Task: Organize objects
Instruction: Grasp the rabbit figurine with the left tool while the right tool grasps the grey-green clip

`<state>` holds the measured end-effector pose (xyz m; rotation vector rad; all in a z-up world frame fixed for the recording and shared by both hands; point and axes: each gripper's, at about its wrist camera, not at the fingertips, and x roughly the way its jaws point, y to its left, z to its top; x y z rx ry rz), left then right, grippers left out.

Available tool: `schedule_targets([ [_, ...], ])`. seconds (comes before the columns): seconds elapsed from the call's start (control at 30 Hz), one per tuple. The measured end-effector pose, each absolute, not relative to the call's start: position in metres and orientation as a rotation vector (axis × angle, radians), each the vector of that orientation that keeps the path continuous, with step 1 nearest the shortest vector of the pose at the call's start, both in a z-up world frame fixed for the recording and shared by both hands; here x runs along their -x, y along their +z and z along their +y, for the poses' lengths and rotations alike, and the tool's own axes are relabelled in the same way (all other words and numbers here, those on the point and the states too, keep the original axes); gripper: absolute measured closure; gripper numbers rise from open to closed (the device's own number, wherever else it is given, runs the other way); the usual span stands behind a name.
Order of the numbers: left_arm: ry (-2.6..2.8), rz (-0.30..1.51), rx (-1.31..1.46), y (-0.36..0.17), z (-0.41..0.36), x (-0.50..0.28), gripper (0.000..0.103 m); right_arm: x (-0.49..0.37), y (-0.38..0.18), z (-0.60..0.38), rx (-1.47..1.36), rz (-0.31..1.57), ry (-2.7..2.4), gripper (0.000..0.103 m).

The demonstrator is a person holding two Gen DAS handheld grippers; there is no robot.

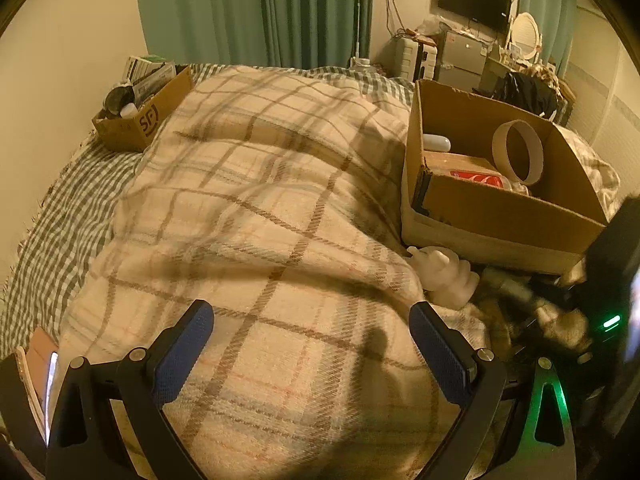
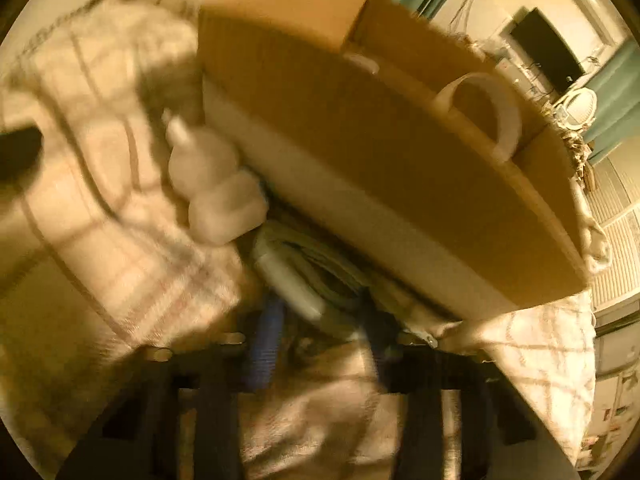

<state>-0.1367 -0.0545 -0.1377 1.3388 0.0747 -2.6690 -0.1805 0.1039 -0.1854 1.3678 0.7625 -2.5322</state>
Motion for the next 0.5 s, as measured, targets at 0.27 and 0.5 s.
schedule_targets([
  [0.27,-2.721,-0.077,-1.358,-0.132,-0.018,0.145,0.002,0.161,-0.114,0.152,-1.154,0.285,-2.628,0.093],
  [0.5,-2.739,-0.267,-1.458,-0.149,0.03,0.176,0.002,0.164,-0.1,0.174,-1.097,0.085,-2.629,0.094],
])
